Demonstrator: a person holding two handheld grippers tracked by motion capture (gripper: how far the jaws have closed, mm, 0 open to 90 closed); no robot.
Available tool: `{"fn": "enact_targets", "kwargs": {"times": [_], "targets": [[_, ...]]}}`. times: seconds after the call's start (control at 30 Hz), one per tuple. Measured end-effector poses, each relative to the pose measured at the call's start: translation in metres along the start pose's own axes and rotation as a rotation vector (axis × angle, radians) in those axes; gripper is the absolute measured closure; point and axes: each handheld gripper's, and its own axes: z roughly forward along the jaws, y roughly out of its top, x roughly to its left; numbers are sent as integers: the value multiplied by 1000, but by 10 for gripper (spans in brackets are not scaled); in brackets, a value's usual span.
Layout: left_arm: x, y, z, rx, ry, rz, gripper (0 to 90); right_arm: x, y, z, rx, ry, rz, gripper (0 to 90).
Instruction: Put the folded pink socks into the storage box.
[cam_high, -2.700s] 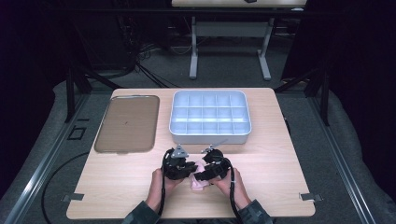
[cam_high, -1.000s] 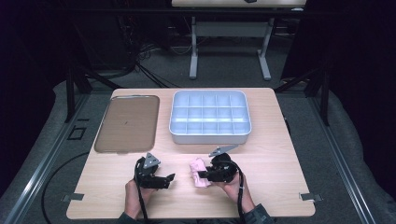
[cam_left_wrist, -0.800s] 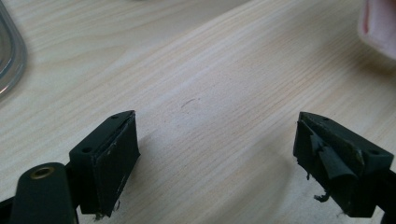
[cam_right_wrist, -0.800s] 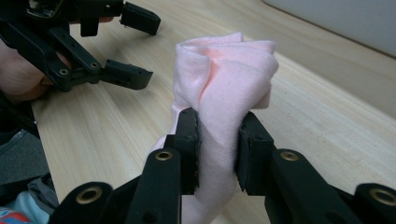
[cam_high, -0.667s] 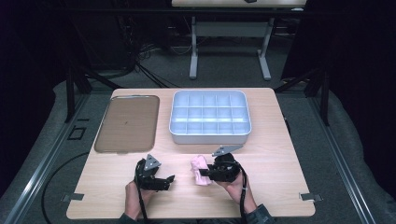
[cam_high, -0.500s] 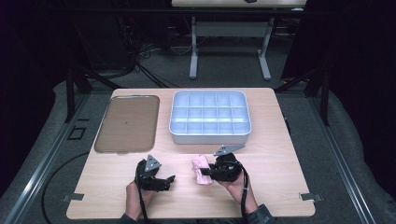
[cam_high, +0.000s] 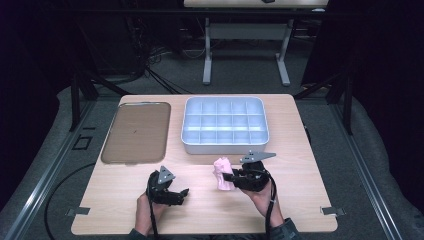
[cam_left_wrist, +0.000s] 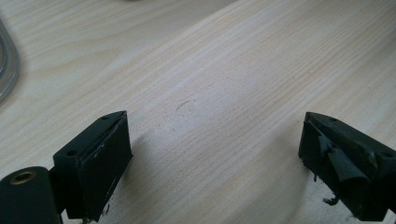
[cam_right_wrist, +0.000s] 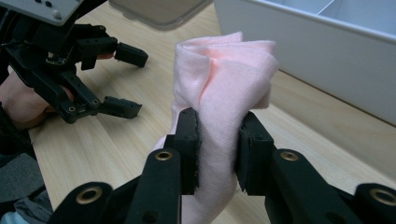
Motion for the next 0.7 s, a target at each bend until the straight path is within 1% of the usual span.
{"fn": "enact_targets", "kwargs": {"times": [0.13,0.17,0.23,0.47,0.6,0.63,0.67,0.7], "targets": [[0,0,0,1,4,2,91,-3,3,-6,-12,-19,-7,728],[0,0,0,1,5,4,92,-5,5,-11,-27,-29,-8,727],[-1,0,0,1,5,3,92,-6,5,-13,-34,-34,-7,728],[-1,1,1,0,12,-7,92,-14,10,-29,-68,-87,-4,727],[-1,1,1,0,12,-7,93,-18,12,-37,-93,-98,1,727],[-1,1,1,0,12,-7,93,-19,12,-39,-93,-106,-2,727],[-1,1,1,1,12,-6,93,-20,13,-40,-104,-114,0,727],[-1,1,1,0,12,-7,93,-21,13,-42,-100,-117,-1,728]]}}
